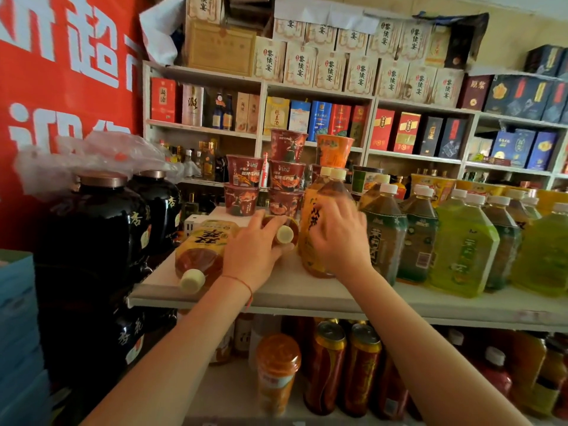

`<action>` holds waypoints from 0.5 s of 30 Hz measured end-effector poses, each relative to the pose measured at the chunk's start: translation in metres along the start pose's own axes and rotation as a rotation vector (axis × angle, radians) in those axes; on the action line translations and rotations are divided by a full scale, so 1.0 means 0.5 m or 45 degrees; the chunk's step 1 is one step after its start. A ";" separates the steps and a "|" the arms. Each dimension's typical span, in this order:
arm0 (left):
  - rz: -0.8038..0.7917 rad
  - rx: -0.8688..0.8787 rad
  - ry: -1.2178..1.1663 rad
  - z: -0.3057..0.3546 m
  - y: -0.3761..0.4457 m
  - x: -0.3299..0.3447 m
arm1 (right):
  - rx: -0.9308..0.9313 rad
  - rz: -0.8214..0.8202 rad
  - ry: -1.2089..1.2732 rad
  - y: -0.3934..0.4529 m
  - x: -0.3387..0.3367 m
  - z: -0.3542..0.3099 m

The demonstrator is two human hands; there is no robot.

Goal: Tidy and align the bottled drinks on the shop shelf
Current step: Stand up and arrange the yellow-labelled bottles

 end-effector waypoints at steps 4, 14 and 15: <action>0.054 0.026 -0.126 0.006 -0.004 -0.013 | 0.019 -0.464 0.395 -0.039 0.050 -0.030; 0.326 0.067 -0.529 0.062 0.006 -0.135 | 0.158 -0.133 0.586 -0.025 0.033 -0.041; 0.304 0.033 -0.567 0.054 0.015 -0.128 | 0.158 -0.125 0.509 -0.021 0.036 -0.046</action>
Point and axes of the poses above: each hand's wrist, its own y-axis towards the middle knuckle, its own x-axis out of the palm, z = x × y, the point moved 8 cm from there along y, towards the middle knuckle, and after that the axes turned 4 degrees about -x, right-handed, at the moved point
